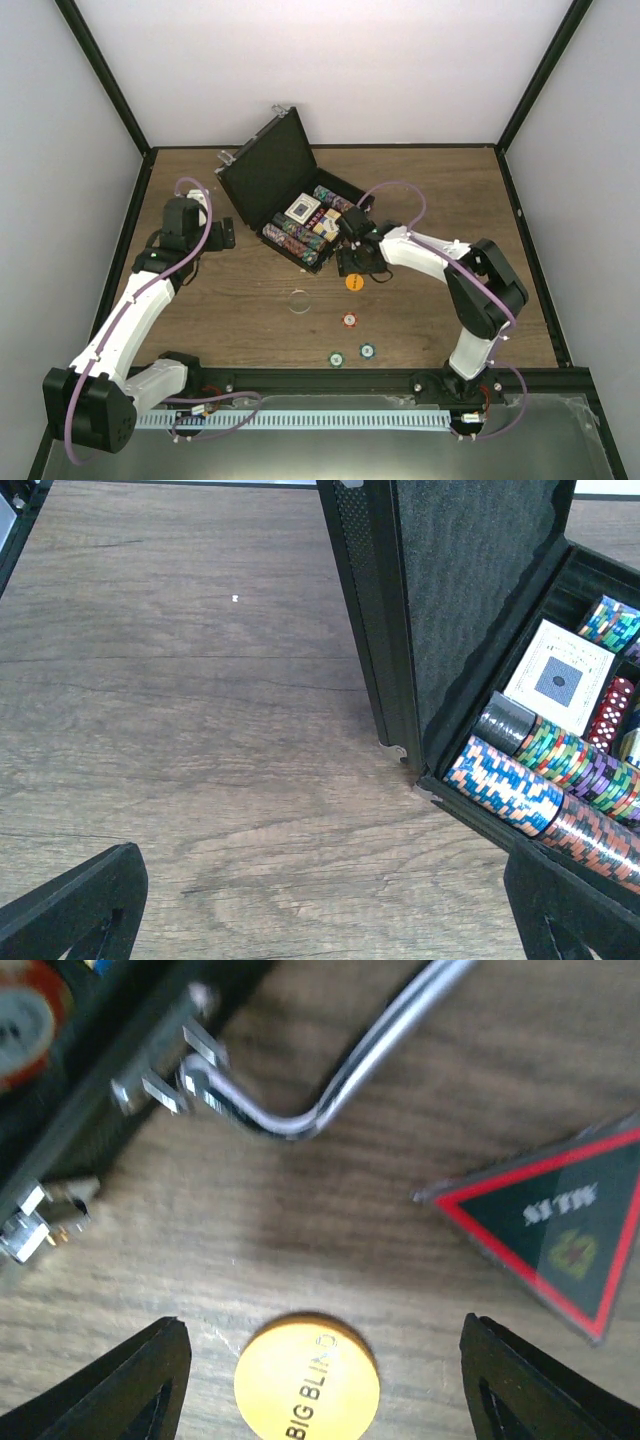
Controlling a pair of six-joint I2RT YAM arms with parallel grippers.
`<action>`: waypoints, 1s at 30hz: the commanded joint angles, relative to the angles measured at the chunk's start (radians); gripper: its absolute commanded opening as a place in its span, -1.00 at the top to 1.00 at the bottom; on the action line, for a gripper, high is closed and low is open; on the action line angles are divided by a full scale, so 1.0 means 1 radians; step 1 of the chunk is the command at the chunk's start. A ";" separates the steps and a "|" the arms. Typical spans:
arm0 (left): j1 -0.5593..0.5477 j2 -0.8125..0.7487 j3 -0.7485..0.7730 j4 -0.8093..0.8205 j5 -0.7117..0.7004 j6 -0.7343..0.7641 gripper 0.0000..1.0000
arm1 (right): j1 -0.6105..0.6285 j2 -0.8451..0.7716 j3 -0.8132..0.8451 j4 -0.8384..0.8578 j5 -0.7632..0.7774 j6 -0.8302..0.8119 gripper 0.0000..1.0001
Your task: Pack up texas hold em set
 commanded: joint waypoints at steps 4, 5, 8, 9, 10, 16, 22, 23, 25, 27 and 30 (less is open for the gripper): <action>-0.001 -0.001 -0.010 0.017 0.004 0.001 -1.00 | 0.068 -0.012 -0.057 0.033 -0.009 0.056 -0.52; -0.001 0.001 -0.010 0.017 0.003 0.001 -1.00 | 0.075 -0.007 -0.057 0.033 -0.008 0.059 -0.52; -0.001 0.001 -0.010 0.017 0.006 0.001 -1.00 | 0.090 0.009 -0.056 0.037 -0.004 0.065 -0.52; -0.001 -0.001 -0.010 0.017 0.007 0.001 -1.00 | 0.090 0.016 -0.054 0.038 -0.001 0.068 -0.52; -0.001 -0.001 -0.011 0.017 0.007 0.001 -1.00 | 0.090 0.022 -0.051 0.034 0.005 0.074 -0.52; -0.001 0.000 -0.010 0.017 0.005 0.001 -1.00 | 0.092 0.036 -0.043 -0.011 0.063 0.095 -0.51; 0.000 0.000 -0.010 0.017 0.007 0.000 -1.00 | 0.091 0.030 -0.074 0.003 0.041 0.107 -0.51; 0.000 -0.001 -0.010 0.017 0.007 0.001 -1.00 | 0.092 0.032 -0.080 0.009 0.032 0.110 -0.50; 0.000 0.000 -0.011 0.017 0.009 0.000 -1.00 | 0.092 0.038 -0.089 0.014 0.023 0.115 -0.48; 0.000 0.001 -0.010 0.017 0.009 0.001 -1.00 | 0.092 0.045 -0.094 0.013 0.028 0.120 -0.45; 0.000 0.001 -0.010 0.018 0.009 0.001 -1.00 | 0.091 0.053 -0.098 0.008 0.036 0.119 -0.36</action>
